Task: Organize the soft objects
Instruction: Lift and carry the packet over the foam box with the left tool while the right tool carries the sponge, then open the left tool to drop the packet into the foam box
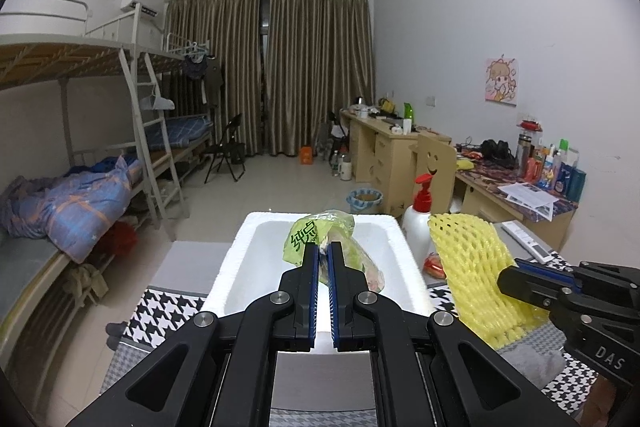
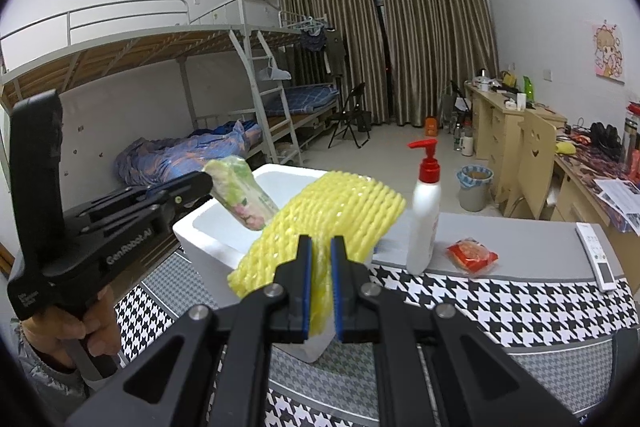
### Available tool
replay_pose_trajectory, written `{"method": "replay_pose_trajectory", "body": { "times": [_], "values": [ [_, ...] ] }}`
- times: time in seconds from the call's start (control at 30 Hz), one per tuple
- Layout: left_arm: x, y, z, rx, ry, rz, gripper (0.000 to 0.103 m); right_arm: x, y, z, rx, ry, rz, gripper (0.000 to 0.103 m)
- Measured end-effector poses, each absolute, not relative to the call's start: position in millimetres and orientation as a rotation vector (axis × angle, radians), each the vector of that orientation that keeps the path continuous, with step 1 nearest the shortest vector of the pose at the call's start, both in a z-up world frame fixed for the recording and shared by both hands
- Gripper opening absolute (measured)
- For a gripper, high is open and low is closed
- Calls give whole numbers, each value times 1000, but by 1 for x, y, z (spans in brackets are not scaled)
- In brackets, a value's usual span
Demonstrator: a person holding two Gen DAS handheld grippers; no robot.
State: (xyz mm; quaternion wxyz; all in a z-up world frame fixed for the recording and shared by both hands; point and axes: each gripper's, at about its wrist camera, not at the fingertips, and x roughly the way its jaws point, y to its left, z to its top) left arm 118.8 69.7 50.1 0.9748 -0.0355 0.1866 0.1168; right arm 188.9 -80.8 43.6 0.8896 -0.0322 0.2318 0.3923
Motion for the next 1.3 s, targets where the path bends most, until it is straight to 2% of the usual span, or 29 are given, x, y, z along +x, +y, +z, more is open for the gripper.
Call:
{"method": "replay_pose_trajectory", "body": {
  "times": [0.87,0.97,1.0,1.03,1.07,1.1,1.13,1.2,1.3],
  "values": [
    [164,83,35,-63,487,196,5,192,-81,43,-55,483,758,12],
    [166,86,32,-66,495,211,10,193,-81,42,-52,488,753,12],
    [166,86,31,-66,497,211,19,192,-81,42,-54,488,749,12],
    [166,87,31,-72,496,211,40,193,-81,42,-55,488,744,12],
    [165,87,31,-74,495,213,54,193,-81,43,-55,488,741,12],
    [164,88,31,-77,489,219,75,193,-81,43,-56,487,738,12],
    [161,89,32,-82,475,231,83,194,-81,43,-57,486,735,12],
    [158,90,33,-83,464,238,85,194,-80,44,-59,487,731,12],
    [154,90,35,-74,451,237,95,194,-78,45,-63,485,731,12]
  ]
}}
